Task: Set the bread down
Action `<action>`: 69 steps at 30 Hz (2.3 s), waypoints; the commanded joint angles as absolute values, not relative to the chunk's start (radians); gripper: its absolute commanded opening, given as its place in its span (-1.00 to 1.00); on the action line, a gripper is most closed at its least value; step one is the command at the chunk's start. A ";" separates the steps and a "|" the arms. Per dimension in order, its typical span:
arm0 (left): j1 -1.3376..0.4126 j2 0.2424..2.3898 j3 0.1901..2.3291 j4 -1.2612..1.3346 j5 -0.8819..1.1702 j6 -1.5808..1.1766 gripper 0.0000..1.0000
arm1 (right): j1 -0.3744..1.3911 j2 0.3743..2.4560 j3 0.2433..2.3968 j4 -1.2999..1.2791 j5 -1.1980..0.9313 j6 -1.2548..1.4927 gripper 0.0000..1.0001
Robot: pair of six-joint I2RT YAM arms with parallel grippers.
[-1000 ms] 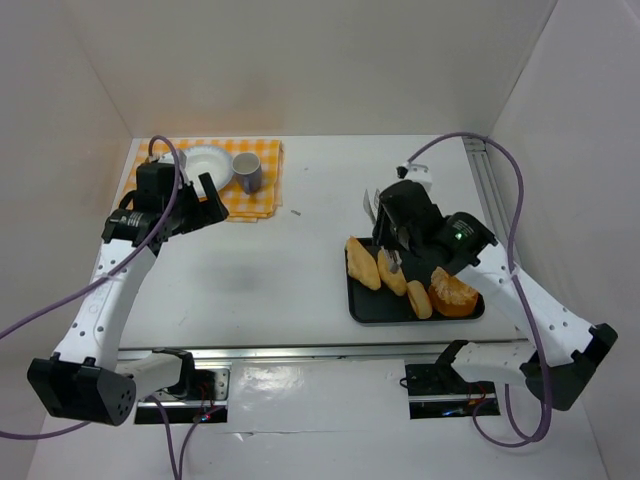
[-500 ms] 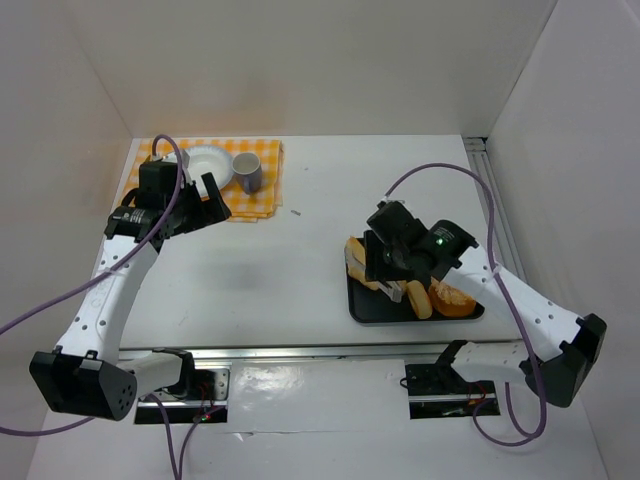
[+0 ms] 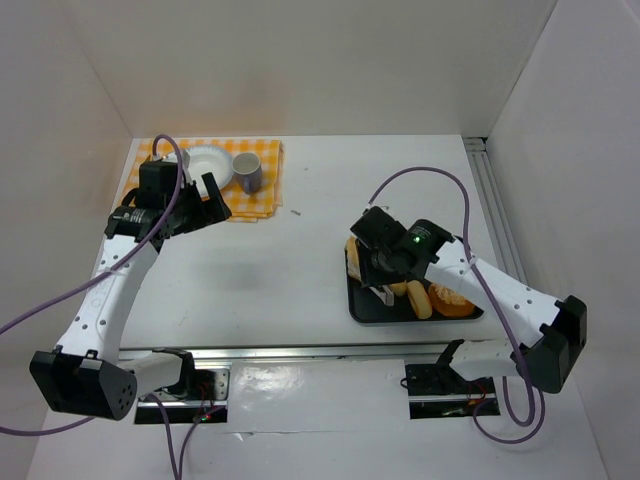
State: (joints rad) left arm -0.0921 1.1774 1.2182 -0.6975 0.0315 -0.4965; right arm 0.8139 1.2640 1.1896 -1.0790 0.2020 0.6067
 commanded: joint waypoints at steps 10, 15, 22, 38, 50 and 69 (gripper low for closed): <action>-0.086 1.183 1.285 -0.675 0.052 -0.476 1.00 | 0.834 1.330 1.232 -1.098 0.258 0.566 -0.53; -0.086 1.183 1.305 -0.675 0.064 -0.485 1.00 | 0.845 1.312 1.327 -1.153 0.287 0.575 -0.98; -0.086 1.192 1.368 -0.675 0.084 -0.505 1.00 | 0.904 1.351 1.523 -1.143 0.282 0.548 -1.00; 0.034 1.203 1.761 -0.778 -0.008 -0.615 1.00 | 0.936 2.058 2.302 -0.644 0.160 0.223 -1.00; 0.055 1.117 1.733 -0.744 0.014 -0.649 1.00 | 0.896 2.330 2.265 -0.040 0.083 0.170 -1.00; 0.055 1.068 1.712 -0.781 0.003 -0.597 1.00 | 0.868 2.580 2.442 0.097 0.006 0.225 0.04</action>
